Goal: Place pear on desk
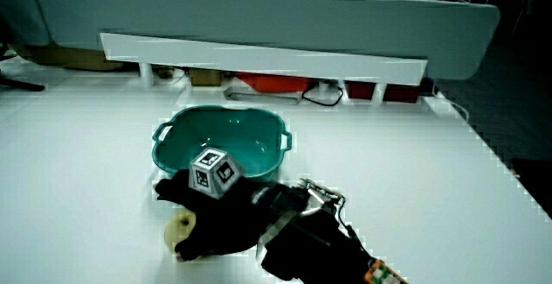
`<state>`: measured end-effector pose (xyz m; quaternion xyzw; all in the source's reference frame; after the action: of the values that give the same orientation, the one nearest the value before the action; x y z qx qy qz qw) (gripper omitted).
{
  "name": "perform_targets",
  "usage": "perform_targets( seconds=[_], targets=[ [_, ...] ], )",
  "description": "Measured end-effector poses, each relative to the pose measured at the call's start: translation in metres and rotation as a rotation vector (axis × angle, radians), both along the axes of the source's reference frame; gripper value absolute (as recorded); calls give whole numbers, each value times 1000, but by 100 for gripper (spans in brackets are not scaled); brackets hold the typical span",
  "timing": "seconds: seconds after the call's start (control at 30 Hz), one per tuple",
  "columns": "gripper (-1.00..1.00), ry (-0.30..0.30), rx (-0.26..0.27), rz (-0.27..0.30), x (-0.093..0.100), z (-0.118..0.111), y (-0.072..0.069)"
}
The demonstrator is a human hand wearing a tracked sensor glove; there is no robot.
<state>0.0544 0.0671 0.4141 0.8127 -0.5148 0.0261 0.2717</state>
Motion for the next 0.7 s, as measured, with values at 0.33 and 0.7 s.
perform_targets(
  seconds=[0.33, 0.7],
  targets=[
    [-100, -49, 89, 52, 18, -37, -19],
    [-100, -120, 118, 167, 38, -67, -38]
  ],
)
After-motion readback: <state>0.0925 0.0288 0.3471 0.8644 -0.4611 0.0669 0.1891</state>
